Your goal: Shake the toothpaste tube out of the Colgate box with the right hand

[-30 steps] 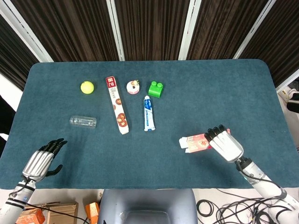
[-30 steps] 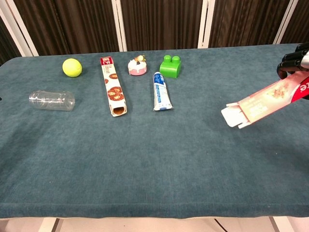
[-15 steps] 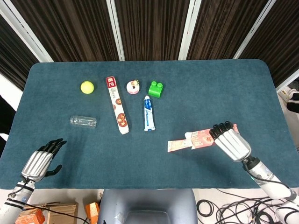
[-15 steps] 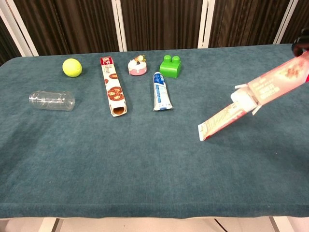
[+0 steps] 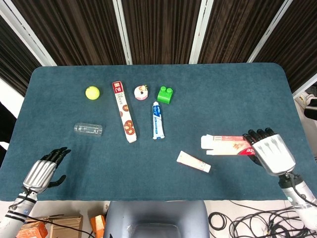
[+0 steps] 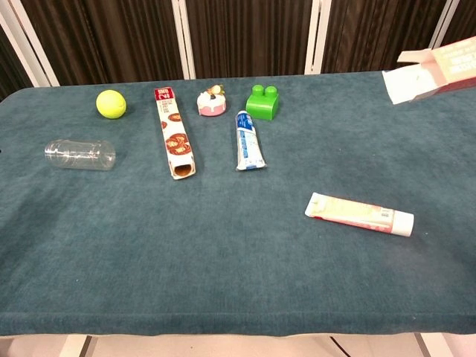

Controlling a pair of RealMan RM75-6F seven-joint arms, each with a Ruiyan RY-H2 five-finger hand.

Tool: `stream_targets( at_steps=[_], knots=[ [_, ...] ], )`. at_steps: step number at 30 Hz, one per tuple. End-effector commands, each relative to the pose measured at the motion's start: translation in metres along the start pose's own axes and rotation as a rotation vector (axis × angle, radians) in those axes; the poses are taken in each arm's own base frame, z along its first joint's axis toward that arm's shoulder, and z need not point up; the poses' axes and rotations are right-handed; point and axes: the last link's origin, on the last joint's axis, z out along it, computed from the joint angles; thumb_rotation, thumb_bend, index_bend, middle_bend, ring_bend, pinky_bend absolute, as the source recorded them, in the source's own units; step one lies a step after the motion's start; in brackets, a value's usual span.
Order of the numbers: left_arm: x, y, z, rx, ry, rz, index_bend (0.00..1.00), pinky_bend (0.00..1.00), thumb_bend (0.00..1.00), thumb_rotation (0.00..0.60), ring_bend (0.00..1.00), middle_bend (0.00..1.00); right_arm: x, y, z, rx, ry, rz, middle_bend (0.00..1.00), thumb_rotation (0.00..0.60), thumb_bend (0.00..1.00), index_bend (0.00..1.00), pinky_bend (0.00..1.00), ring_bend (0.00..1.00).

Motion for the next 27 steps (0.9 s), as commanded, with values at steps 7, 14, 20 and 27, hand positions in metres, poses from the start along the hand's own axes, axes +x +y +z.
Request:
stream_targets(
  at_steps=[7, 14, 20, 27],
  knots=[
    [0.000, 0.000, 0.000, -0.002, 0.002, 0.004, 0.15, 0.34, 0.30, 0.600, 0.13, 0.11, -0.097, -0.030, 0.027, -0.024, -0.067, 0.251, 0.53, 0.600, 0.32, 0.57, 0.48, 0.48],
    [0.000, 0.001, 0.001, -0.004, 0.004, 0.004, 0.15, 0.34, 0.29, 0.600, 0.13, 0.11, -0.152, -0.050, 0.047, -0.027, -0.084, 0.466, 0.46, 0.600, 0.32, 0.49, 0.43, 0.40],
    [0.000, 0.001, 0.002, -0.005, 0.004, 0.000, 0.15, 0.34, 0.29, 0.600, 0.13, 0.11, -0.173, -0.045, 0.044, -0.044, -0.100, 0.456, 0.41, 0.600, 0.32, 0.42, 0.38, 0.33],
    [-0.001, 0.002, 0.003, -0.013, -0.001, 0.003, 0.15, 0.34, 0.30, 0.600, 0.13, 0.11, -0.185, -0.036, 0.035, -0.071, -0.151, 0.470, 0.33, 0.600, 0.28, 0.32, 0.33, 0.24]
  ],
)
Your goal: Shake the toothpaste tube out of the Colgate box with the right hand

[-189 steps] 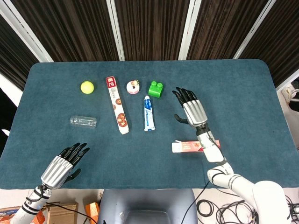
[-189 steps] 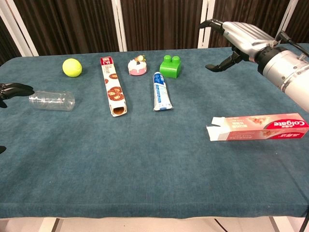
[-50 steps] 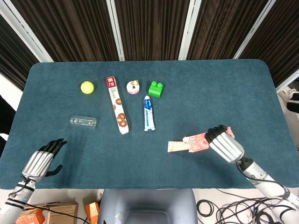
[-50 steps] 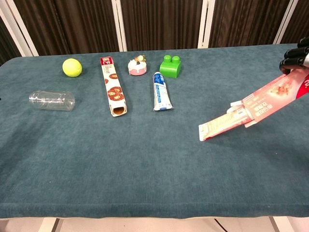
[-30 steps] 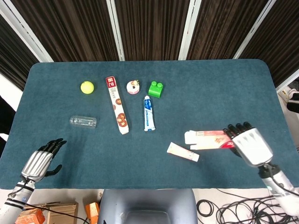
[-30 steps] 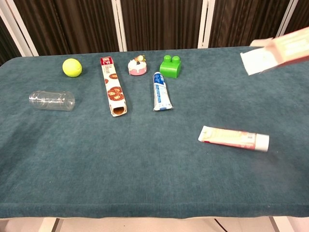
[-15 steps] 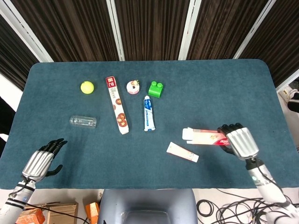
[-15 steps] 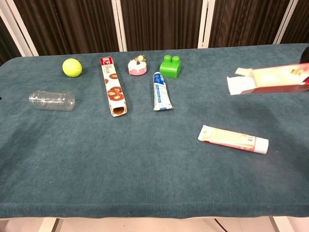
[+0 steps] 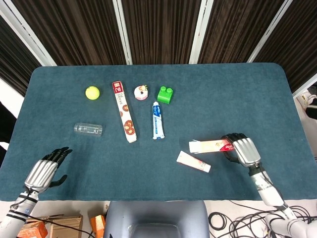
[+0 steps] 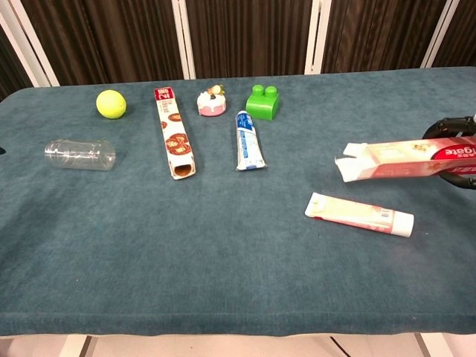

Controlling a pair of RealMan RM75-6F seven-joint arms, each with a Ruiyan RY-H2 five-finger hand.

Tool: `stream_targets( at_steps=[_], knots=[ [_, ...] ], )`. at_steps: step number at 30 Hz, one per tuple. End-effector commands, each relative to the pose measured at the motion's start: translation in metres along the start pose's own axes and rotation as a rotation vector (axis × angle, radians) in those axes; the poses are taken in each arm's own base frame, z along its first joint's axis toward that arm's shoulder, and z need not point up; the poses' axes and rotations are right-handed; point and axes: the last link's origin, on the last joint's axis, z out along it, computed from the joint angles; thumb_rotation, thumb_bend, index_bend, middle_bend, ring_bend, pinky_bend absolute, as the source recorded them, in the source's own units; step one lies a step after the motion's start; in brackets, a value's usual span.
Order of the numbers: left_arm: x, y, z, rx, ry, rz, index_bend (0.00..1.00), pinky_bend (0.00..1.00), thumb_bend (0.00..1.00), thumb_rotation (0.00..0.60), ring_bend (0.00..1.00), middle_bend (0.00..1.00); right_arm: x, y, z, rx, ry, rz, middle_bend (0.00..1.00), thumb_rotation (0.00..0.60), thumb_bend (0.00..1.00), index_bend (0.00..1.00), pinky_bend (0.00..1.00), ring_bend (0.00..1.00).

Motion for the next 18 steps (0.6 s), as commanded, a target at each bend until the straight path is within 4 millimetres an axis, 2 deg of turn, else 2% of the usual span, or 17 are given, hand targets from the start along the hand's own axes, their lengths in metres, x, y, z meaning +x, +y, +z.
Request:
stream_targets(
  at_steps=[1, 9, 11, 14, 18],
  knots=[
    [0.000, 0.000, 0.000, -0.001, -0.002, 0.001, 0.15, 0.34, 0.30, 0.600, 0.13, 0.11, -0.005, 0.005, -0.003, -0.017, -0.027, 0.005, 0.31, 0.600, 0.27, 0.29, 0.31, 0.23],
    [0.000, 0.000, 0.000, 0.000, -0.004, 0.002, 0.15, 0.34, 0.30, 0.600, 0.13, 0.11, 0.001, 0.013, -0.013, -0.028, -0.029, 0.030, 0.13, 0.600, 0.25, 0.09, 0.18, 0.08],
    [0.000, 0.000, 0.000, 0.001, -0.003, 0.001, 0.15, 0.34, 0.30, 0.600, 0.13, 0.11, 0.011, 0.010, -0.019, -0.008, 0.020, 0.066, 0.10, 0.600, 0.25, 0.05, 0.17, 0.06],
    [0.001, 0.000, -0.001, 0.001, 0.005, 0.001, 0.15, 0.34, 0.30, 0.600, 0.13, 0.11, 0.030, 0.002, -0.035, 0.041, 0.120, 0.120, 0.09, 0.600, 0.25, 0.04, 0.17, 0.06],
    [0.004, 0.001, -0.005, -0.004, 0.033, 0.004, 0.15, 0.34, 0.30, 0.600, 0.13, 0.11, 0.055, -0.003, -0.067, 0.026, 0.232, 0.054, 0.09, 0.600, 0.25, 0.03, 0.17, 0.06]
  ],
)
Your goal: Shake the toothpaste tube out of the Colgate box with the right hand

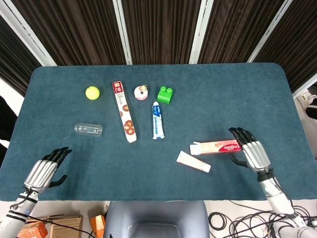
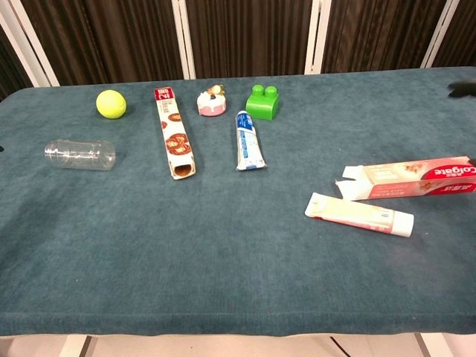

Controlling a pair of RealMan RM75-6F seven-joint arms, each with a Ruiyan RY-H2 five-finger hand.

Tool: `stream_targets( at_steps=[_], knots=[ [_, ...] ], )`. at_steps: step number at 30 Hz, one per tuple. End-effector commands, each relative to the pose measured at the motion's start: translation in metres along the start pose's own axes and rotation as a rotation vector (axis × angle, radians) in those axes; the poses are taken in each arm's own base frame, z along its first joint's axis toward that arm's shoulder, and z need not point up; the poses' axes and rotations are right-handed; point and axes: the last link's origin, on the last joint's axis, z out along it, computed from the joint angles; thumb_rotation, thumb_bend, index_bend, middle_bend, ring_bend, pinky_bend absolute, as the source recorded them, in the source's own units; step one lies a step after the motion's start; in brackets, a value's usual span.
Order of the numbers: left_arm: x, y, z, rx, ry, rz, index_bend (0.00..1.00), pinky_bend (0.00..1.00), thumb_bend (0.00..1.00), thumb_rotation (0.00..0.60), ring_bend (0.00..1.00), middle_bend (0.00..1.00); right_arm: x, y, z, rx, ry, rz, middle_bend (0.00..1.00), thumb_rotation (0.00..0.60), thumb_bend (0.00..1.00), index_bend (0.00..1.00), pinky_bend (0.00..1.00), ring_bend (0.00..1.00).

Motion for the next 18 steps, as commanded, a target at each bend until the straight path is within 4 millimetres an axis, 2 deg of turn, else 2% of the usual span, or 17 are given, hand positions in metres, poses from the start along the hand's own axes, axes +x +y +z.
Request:
stream_targets(
  at_steps=[1, 4, 8, 14, 18],
  knots=[
    [0.002, 0.001, -0.004, -0.005, 0.024, 0.001, 0.15, 0.34, 0.30, 0.600, 0.13, 0.11, 0.036, -0.010, -0.041, -0.028, 0.133, -0.078, 0.09, 0.600, 0.25, 0.03, 0.17, 0.06],
    [0.004, 0.002, -0.007, -0.009, 0.048, 0.008, 0.15, 0.34, 0.30, 0.600, 0.13, 0.11, 0.048, -0.016, -0.071, -0.148, 0.143, -0.127, 0.09, 0.600, 0.25, 0.02, 0.16, 0.06],
    [0.004, 0.004, -0.009, -0.010, 0.077, 0.024, 0.14, 0.34, 0.30, 0.600, 0.13, 0.11, 0.056, -0.020, -0.099, -0.281, 0.100, -0.073, 0.08, 0.600, 0.24, 0.00, 0.21, 0.06],
    [0.008, 0.006, -0.014, 0.016, 0.171, 0.065, 0.09, 0.31, 0.30, 0.600, 0.10, 0.07, 0.062, -0.017, -0.107, -0.374, 0.106, -0.015, 0.06, 0.600, 0.23, 0.00, 0.23, 0.06],
    [0.008, 0.003, -0.015, 0.031, 0.184, 0.063, 0.09, 0.30, 0.30, 0.600, 0.09, 0.06, 0.061, -0.021, -0.108, -0.383, 0.123, -0.045, 0.05, 0.600, 0.23, 0.00, 0.23, 0.06]
  ],
)
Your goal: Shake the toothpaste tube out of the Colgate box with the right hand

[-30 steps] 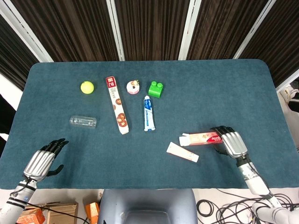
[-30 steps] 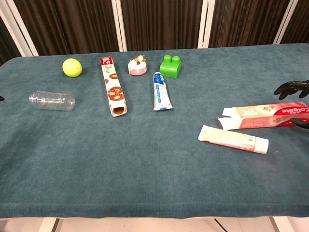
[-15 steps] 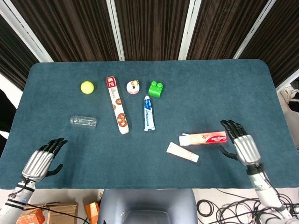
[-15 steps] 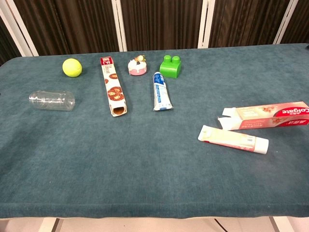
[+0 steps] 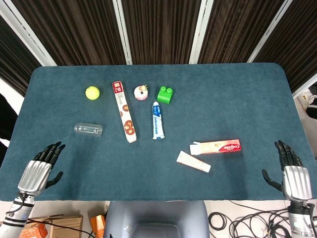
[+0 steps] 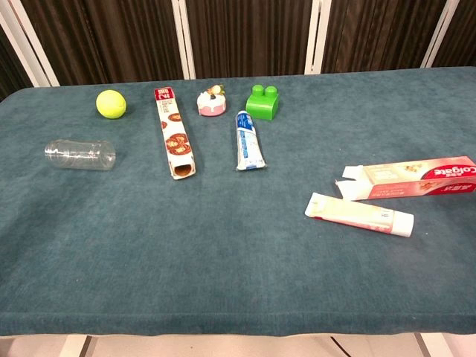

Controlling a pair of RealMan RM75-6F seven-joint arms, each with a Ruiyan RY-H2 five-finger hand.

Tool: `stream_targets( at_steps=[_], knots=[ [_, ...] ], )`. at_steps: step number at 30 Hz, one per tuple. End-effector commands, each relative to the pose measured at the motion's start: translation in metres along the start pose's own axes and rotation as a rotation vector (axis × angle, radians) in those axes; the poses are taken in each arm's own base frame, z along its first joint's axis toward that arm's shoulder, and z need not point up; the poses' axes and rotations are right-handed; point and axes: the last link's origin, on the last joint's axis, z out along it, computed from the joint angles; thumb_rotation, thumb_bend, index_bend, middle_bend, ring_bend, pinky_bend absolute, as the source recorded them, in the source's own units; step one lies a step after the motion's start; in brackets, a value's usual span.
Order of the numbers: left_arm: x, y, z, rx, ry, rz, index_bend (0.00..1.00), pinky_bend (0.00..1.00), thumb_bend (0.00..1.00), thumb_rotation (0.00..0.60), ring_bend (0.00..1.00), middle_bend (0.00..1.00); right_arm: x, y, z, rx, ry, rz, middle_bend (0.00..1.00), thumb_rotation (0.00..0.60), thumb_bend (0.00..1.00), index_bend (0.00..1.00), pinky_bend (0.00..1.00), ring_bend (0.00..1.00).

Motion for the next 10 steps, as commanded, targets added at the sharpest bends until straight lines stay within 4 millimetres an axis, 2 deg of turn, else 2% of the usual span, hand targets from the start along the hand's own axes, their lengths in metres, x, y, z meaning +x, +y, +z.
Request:
stream_targets(
  at_steps=[1, 10],
  knots=[
    [-0.0010, -0.0027, -0.0001, 0.010, -0.003, -0.001, 0.09, 0.30, 0.30, 0.600, 0.09, 0.06, -0.0003, -0.0020, -0.0051, -0.013, 0.015, -0.021, 0.05, 0.600, 0.23, 0.00, 0.23, 0.06],
    [-0.0006, -0.0047, -0.0009, 0.002, -0.031, -0.019, 0.10, 0.30, 0.30, 0.600, 0.09, 0.06, -0.0038, -0.0016, -0.0036, -0.005, -0.012, -0.025, 0.05, 0.600, 0.23, 0.00, 0.23, 0.06]
  ],
)
